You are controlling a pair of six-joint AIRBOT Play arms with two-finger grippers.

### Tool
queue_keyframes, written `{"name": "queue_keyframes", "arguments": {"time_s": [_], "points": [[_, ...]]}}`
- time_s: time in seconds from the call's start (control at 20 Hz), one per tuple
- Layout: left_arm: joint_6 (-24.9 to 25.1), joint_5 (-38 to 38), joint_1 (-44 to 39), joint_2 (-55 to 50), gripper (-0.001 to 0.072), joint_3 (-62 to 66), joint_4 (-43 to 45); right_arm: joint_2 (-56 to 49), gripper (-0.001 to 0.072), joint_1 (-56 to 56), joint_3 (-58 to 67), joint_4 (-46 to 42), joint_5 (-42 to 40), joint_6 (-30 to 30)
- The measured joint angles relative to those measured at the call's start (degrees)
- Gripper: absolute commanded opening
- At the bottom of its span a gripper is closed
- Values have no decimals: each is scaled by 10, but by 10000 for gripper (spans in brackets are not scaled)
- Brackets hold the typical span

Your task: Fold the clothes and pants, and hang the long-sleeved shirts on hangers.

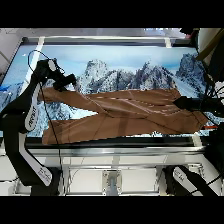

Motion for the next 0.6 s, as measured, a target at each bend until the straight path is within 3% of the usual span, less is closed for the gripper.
{"name": "queue_keyframes", "arguments": {"time_s": [0.3,0.4,0.5,0.6], "points": [[3,-13,-22,-31,620,0,-13,0,390,0,0,-1,-5,0],[3,-24,-21,-38,471,0,-14,0,390,0,0,-2,-5,0],[1,-35,-14,-42,370,0,-15,0,390,0,0,-2,-6,0],[0,-51,-6,-44,171,0,-16,0,390,0,0,-2,-7,0]]}}
